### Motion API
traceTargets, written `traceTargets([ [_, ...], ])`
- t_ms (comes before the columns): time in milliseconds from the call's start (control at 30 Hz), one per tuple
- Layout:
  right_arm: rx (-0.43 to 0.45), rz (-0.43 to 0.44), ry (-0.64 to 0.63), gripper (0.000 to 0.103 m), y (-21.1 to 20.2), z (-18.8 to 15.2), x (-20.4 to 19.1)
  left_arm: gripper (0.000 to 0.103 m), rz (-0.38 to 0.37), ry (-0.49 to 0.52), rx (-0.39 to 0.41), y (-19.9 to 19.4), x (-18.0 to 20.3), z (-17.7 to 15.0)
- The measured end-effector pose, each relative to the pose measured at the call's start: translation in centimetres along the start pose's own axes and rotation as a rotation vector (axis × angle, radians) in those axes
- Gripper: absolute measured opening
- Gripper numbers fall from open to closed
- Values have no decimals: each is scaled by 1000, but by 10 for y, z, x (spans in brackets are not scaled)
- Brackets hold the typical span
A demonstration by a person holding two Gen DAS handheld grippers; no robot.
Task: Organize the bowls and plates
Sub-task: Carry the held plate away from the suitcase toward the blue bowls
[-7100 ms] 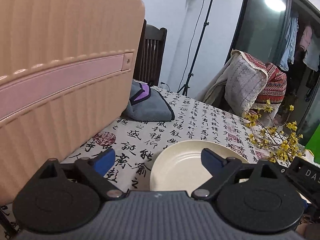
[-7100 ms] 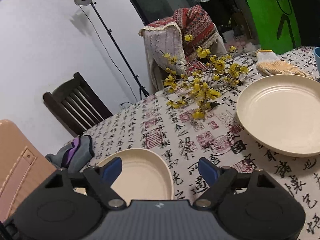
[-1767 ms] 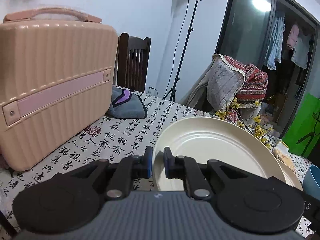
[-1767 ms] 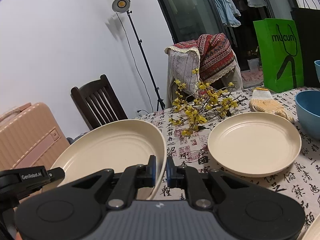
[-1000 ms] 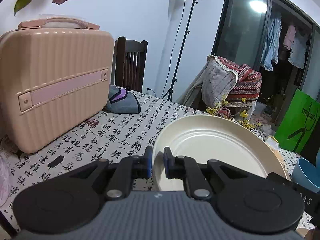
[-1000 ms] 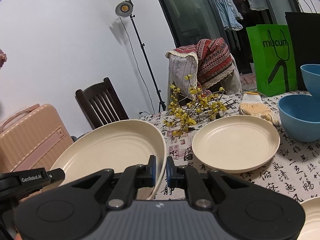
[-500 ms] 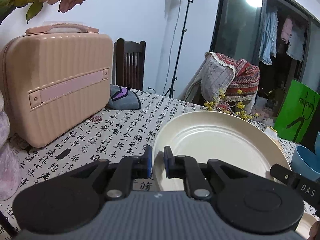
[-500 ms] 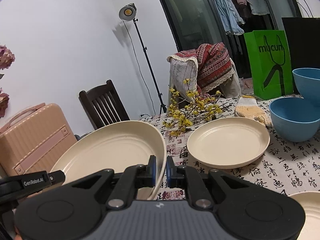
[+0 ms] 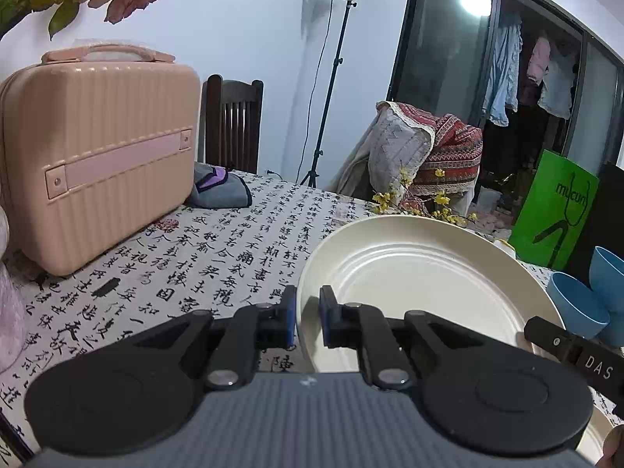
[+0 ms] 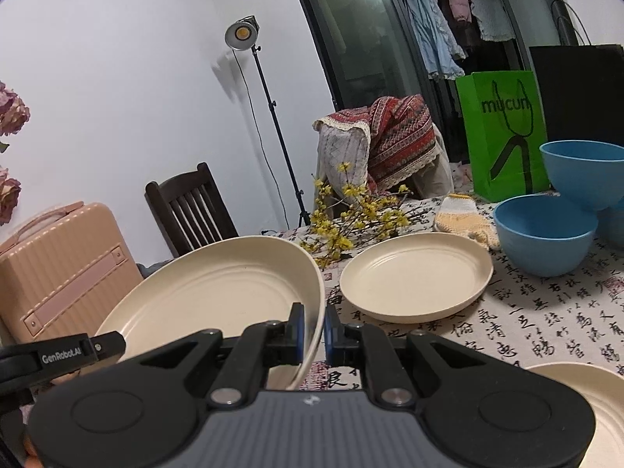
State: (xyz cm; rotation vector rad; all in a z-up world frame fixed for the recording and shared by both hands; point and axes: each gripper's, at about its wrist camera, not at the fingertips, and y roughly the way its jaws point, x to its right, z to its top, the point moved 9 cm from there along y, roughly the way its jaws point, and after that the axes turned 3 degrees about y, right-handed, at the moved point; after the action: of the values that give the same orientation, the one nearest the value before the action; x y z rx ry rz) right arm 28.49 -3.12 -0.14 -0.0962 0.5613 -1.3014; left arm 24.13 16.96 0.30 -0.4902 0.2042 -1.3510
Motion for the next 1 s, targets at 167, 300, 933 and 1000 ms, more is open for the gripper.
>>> traceTargets([
  [167,8,-3,3,10,-7,-1,5,12,-9,6,6,-6,5,-2],
  [300,11,-4,7,10,-13,-1,8,12,-14,11,13,-11,8,-4],
  [933,39,-22,25,10,-43,-1,33,12,-45,34,34,-32,33,-16],
  [1000,40,-23,30,10,-46,-2,36,12,-47,37,34,-34,36,-18],
])
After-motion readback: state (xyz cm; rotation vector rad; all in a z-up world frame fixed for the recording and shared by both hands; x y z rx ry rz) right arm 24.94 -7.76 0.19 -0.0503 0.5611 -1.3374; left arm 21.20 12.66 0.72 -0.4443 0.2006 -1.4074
